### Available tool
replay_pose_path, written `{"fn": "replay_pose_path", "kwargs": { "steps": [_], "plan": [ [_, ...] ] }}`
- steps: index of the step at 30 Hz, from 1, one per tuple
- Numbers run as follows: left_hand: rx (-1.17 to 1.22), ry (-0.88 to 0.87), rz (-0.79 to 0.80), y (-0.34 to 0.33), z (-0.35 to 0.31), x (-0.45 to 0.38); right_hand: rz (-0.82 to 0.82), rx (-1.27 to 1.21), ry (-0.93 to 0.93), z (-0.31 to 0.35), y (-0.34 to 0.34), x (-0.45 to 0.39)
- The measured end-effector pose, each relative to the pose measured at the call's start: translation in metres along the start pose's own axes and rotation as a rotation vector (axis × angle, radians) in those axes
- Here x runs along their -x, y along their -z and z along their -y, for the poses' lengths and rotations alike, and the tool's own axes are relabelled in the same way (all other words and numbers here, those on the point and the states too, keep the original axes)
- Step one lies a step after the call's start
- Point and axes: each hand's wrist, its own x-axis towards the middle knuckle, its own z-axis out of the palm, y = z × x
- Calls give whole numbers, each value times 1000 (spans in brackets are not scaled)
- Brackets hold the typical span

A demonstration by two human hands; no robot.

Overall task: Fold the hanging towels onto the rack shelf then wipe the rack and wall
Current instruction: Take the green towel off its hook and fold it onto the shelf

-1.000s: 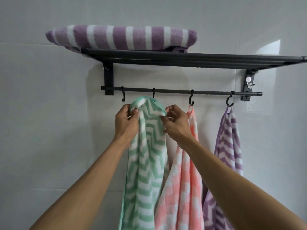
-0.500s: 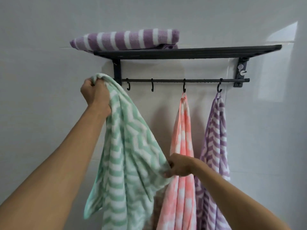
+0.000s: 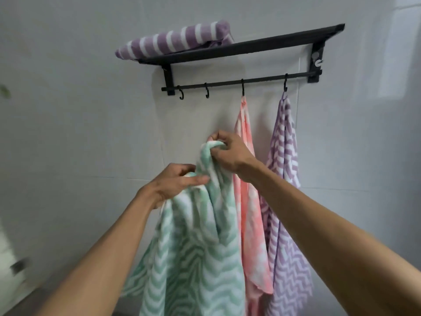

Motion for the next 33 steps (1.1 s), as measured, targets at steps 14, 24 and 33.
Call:
{"fn": "replay_pose_path", "kwargs": {
  "steps": [14, 24, 33],
  "plan": [
    [405, -83, -568, 36, -3, -16, 763, 435, -714, -45, 59, 89],
    [448, 46, -214, 65, 21, -14, -93, 14, -610, -40, 24, 49],
    [-27, 258, 264, 67, 66, -1, -390, -762, -492, 15, -40, 7]
  ]
}}
